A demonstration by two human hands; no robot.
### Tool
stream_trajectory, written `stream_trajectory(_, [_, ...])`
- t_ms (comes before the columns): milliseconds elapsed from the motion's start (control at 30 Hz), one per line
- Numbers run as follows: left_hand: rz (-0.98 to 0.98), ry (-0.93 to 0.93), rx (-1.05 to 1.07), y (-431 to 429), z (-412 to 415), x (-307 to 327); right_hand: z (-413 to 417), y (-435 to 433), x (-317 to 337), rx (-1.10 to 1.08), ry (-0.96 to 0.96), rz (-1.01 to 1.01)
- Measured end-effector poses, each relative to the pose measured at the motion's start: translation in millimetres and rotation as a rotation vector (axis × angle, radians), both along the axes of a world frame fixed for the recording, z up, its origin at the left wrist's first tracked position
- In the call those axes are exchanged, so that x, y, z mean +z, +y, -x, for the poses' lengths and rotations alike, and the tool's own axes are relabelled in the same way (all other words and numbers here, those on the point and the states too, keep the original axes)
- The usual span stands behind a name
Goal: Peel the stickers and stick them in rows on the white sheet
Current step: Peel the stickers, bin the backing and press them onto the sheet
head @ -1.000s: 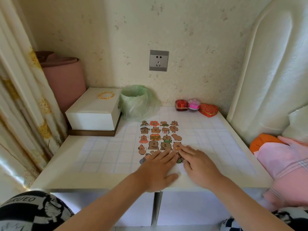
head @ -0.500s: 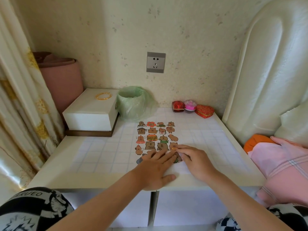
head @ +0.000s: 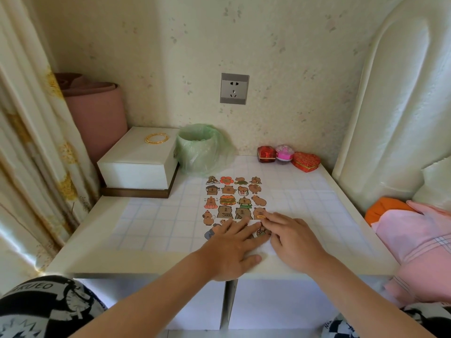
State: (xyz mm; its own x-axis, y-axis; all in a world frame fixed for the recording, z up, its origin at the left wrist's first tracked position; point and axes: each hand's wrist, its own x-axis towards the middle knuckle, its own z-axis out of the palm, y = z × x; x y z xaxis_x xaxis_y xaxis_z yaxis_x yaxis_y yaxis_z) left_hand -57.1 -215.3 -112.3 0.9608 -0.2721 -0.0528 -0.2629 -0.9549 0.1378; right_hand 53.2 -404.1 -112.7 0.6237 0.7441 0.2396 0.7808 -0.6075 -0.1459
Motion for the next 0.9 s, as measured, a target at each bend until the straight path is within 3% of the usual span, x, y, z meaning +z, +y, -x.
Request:
stream_trajectory(167, [0.081,-0.064,0.087,5.3,6.4,1.4,4.9,-0.3,2.6,0.006,-0.005,0.053])
stream_trajectory(300, [-0.014,0.004,0.140,15.9,12.3,-0.1,10.1,2.4,1.6,-0.015,0.003,0.077])
stream_trajectory(433, [-0.022,0.028,0.146,15.6,11.8,-2.0,24.0,10.6,11.7,0.065,0.104,0.081])
stream_trajectory(567, [0.023,0.032,0.145,16.5,10.3,-1.1,33.9,11.5,5.2,0.086,0.207,0.216])
stream_trajectory(667, [0.099,0.022,0.160,20.3,11.3,0.5,35.0,9.3,6.9,0.080,0.196,0.211])
stream_trajectory(767, [0.027,-0.012,0.220,28.9,17.2,0.1,38.4,13.0,13.7,0.047,0.184,0.126])
stream_trajectory(900, [-0.039,0.006,0.215,34.4,24.7,-1.9,41.6,25.9,19.6,0.041,-0.001,0.154])
